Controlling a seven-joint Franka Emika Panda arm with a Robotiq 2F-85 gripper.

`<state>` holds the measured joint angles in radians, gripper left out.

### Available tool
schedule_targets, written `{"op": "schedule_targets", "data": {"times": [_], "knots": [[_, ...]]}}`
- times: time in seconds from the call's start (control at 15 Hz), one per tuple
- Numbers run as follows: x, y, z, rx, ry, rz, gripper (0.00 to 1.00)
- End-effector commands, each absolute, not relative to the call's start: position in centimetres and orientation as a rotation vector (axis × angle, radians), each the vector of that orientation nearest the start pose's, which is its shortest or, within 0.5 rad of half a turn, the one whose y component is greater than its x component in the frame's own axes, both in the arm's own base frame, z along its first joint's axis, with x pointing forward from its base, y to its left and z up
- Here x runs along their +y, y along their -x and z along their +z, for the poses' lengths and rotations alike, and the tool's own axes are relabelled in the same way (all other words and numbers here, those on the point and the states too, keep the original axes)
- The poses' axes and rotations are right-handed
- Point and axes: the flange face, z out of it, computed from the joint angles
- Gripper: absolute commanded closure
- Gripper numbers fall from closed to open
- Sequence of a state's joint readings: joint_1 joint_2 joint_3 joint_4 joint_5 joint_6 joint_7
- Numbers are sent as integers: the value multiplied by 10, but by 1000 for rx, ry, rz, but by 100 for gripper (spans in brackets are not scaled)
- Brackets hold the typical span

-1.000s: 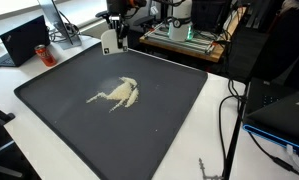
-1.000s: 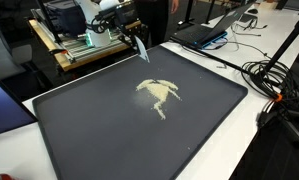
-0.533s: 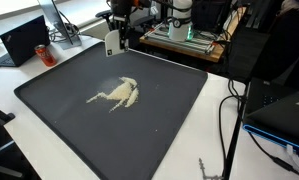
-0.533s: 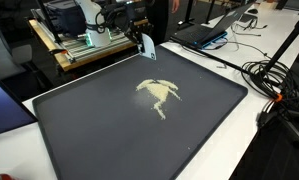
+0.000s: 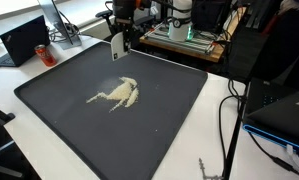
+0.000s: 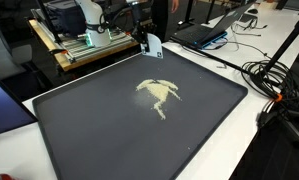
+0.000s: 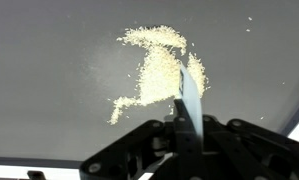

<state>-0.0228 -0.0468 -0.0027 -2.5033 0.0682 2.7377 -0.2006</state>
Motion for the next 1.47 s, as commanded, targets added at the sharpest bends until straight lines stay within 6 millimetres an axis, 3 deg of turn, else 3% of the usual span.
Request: {"op": "schedule_targets", "data": {"times": [0.0,0.2,0.53,0.93,1.4], "knots": [[6,-512,326,-417,3076,-390,99],[17,-529,316,-476,3069,-350,99],[11,-548,280,-406,3109,-321,99],[10,-556,239,-330,3130,-292,99],[6,-562,206,-231,3163,-270,99]]}}
